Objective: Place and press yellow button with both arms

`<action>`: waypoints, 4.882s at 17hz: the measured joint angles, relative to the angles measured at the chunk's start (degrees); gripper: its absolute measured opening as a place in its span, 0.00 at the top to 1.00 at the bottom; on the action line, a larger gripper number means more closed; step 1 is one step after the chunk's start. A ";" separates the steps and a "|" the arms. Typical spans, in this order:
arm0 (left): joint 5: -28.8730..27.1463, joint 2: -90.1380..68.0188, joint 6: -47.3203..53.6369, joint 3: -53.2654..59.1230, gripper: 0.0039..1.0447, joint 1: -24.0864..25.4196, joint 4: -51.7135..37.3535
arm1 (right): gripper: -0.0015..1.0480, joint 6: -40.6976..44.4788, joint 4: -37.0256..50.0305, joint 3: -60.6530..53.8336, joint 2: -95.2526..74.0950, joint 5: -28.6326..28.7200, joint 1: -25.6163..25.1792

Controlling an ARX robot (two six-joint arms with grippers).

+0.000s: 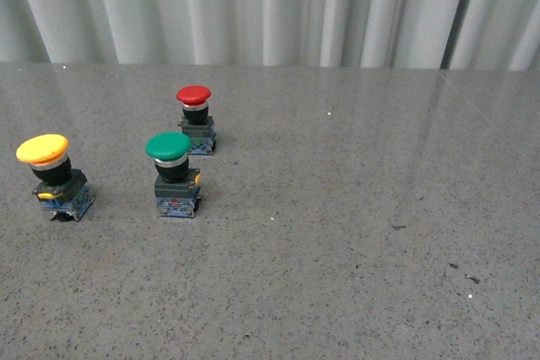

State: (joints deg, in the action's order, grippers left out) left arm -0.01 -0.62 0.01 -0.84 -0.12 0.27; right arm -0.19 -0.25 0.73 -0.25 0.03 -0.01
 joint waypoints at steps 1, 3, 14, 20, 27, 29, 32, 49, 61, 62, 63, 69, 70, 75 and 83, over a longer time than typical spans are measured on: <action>0.00 0.00 0.00 0.00 0.06 0.00 0.00 | 0.06 0.00 0.00 0.00 0.00 0.00 0.00; 0.00 0.00 0.00 0.00 0.06 0.00 0.00 | 0.06 0.00 0.00 0.00 0.00 0.00 0.00; 0.00 0.00 0.00 0.00 0.06 0.00 0.00 | 0.06 0.00 0.00 0.00 0.00 -0.02 0.00; -6.49 -5.84 -1.70 -3.67 0.06 -2.25 9.46 | 0.06 -0.02 0.00 0.00 0.00 -0.09 0.00; -2.08 -55.74 0.22 -26.21 0.06 -3.72 -17.25 | 0.06 0.04 -0.02 0.00 0.00 -0.02 0.00; -1.03 -64.00 1.05 -30.40 0.06 -4.22 -15.98 | 0.06 0.04 -0.02 0.00 0.00 -0.02 0.00; -0.79 -68.98 1.40 -33.11 0.06 -4.42 -14.86 | 0.06 0.04 -0.02 0.00 0.00 -0.02 0.00; 1.16 -89.22 3.91 -36.24 0.49 -3.04 -20.33 | 0.06 0.04 0.00 0.00 0.00 -0.02 0.00; -10.56 -85.57 -4.61 -52.94 0.73 -29.73 -13.29 | 0.06 0.04 -0.02 0.00 0.00 -0.02 0.00; -11.32 -88.15 -6.40 -53.51 0.73 -31.74 -13.35 | 0.06 0.04 0.00 0.00 0.00 0.00 0.00; -11.78 -90.75 -8.79 -54.38 0.73 -33.09 -13.64 | 0.06 0.02 0.00 0.00 0.00 -0.02 0.00; -12.22 -101.00 -11.69 -55.80 0.73 -36.52 -16.79 | 0.06 0.04 0.00 0.00 0.00 -0.02 0.00; -11.56 -101.61 -10.99 -55.76 0.73 -36.72 -16.79 | 0.06 0.04 0.00 0.00 0.00 -0.02 0.00; -12.50 -103.16 -8.94 -55.19 0.73 -35.78 -16.66 | 0.06 0.04 0.00 0.00 0.00 -0.02 0.00; -11.54 -105.53 -8.57 -55.82 0.73 -35.56 -17.40 | 0.06 0.04 0.00 0.00 0.00 -0.02 0.00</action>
State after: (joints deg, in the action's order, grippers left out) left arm -11.55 -106.15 -8.56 -56.66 -35.68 -17.12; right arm -0.14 -0.25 0.73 -0.25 0.01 -0.01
